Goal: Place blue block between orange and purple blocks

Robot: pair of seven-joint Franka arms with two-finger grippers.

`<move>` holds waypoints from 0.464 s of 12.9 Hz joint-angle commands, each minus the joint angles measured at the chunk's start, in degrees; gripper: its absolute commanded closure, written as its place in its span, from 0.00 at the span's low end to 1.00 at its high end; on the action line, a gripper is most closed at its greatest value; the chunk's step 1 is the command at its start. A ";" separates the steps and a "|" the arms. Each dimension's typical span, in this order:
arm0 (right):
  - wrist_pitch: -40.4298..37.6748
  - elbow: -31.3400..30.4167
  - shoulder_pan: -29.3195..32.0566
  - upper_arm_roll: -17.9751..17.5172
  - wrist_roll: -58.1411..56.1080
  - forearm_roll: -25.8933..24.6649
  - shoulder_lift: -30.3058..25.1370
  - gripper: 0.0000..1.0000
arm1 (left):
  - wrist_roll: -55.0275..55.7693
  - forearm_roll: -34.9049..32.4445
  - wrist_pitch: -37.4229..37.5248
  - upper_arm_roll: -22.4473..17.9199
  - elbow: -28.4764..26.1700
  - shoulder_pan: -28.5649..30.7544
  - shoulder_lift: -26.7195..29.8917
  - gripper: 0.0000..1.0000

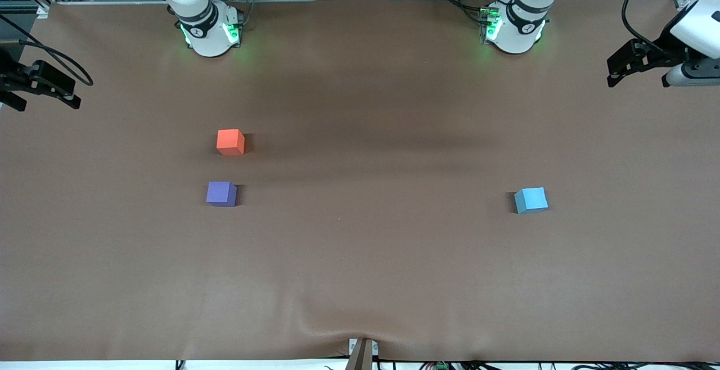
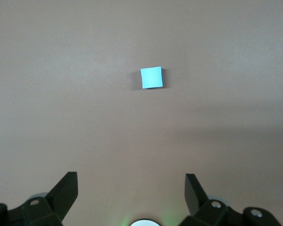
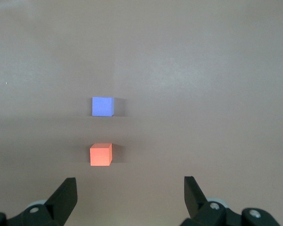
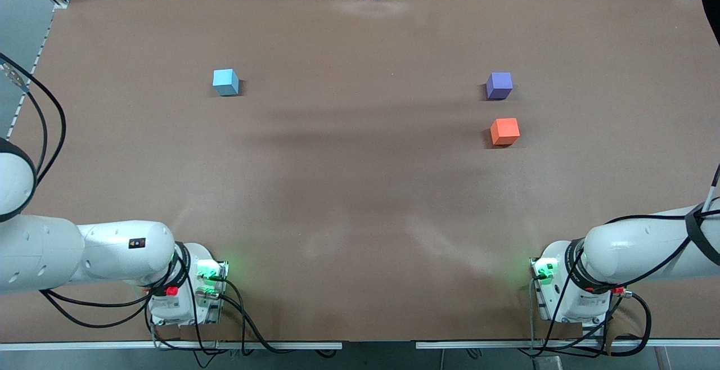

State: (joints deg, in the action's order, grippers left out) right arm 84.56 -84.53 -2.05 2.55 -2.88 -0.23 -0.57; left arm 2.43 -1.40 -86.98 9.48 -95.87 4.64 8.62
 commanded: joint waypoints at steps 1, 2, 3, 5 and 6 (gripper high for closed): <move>-0.36 0.50 -0.15 0.17 0.06 0.14 0.13 0.00 | -1.81 0.43 0.59 -0.42 1.38 0.36 -0.35 0.00; -0.27 0.50 -0.15 0.17 0.06 0.14 0.13 0.00 | -1.81 0.43 0.59 -0.43 1.38 0.36 -0.35 0.00; -0.19 0.50 -0.23 0.17 0.06 0.14 0.13 0.00 | -1.72 0.34 0.59 -0.25 1.38 0.19 -0.44 0.00; -0.19 0.50 -0.49 0.17 0.06 0.14 0.13 0.00 | -1.72 0.34 0.50 -0.07 1.38 0.10 -0.44 0.00; -0.27 0.50 -0.50 0.17 0.06 0.14 0.13 0.00 | -1.72 0.26 0.50 -0.16 1.47 0.19 -0.44 0.00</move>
State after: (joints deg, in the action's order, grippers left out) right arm 84.56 -84.53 -2.06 2.51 -2.88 -0.23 -0.57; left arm 2.14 -1.40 -86.98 9.29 -95.81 4.64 8.61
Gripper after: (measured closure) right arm 0.000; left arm 0.000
